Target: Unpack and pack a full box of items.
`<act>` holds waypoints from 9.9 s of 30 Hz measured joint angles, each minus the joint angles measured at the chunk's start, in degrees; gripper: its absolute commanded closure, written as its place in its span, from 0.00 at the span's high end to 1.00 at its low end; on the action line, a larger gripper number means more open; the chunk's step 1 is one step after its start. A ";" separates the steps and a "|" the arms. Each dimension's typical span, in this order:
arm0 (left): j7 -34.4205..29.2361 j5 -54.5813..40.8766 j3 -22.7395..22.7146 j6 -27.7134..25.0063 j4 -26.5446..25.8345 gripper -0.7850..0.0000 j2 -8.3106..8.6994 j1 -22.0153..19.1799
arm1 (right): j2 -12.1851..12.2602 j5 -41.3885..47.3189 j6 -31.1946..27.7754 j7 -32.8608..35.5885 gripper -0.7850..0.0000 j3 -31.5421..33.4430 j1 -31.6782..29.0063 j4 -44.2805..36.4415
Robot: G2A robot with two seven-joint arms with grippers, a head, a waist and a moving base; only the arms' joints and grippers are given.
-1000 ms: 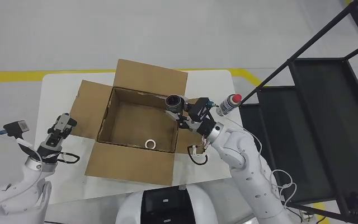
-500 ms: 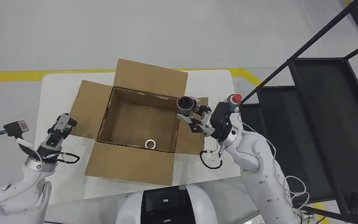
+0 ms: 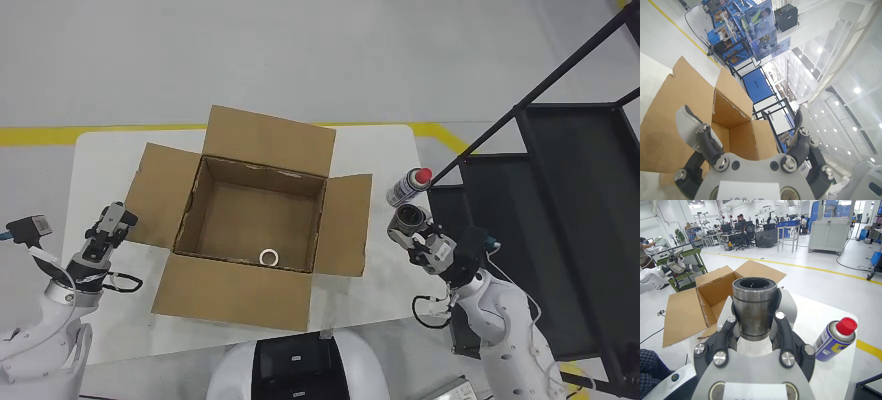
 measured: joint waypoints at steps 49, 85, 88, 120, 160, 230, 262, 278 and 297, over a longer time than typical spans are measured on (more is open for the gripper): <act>0.00 0.00 0.00 0.00 0.00 1.00 0.00 0.00 | -1.06 -23.40 18.83 -43.04 0.00 -20.36 34.16 73.59; 0.00 0.00 0.00 0.00 0.00 1.00 0.00 0.00 | 0.42 -18.91 21.03 -45.72 1.00 -22.36 32.49 72.64; 0.00 0.00 0.00 0.00 0.00 1.00 0.00 0.00 | 1.87 -19.55 21.22 -45.53 1.00 -20.24 28.91 65.80; 0.00 0.00 0.00 0.00 0.00 1.00 0.00 0.00 | 5.66 -5.55 14.73 -9.03 1.00 -5.95 0.77 10.71; 0.00 0.00 0.00 0.00 0.00 1.00 0.00 0.00 | 7.12 -11.45 2.32 6.36 1.00 -10.78 12.47 -0.40; 0.00 0.00 0.00 0.00 0.00 1.00 0.00 0.00 | 2.28 -4.79 19.50 74.58 1.00 -45.65 42.23 -1.94; 0.00 0.00 0.00 0.00 0.00 1.00 0.00 0.00 | 0.97 -4.51 20.79 71.27 1.00 -50.26 45.96 1.09; 0.00 0.00 0.00 0.00 0.00 1.00 0.00 0.00 | -5.22 6.80 28.48 72.94 1.00 -62.25 56.73 22.96; 0.00 0.00 0.00 0.00 0.00 1.00 0.00 0.00 | -6.02 7.96 29.57 71.58 1.00 -63.28 57.37 24.84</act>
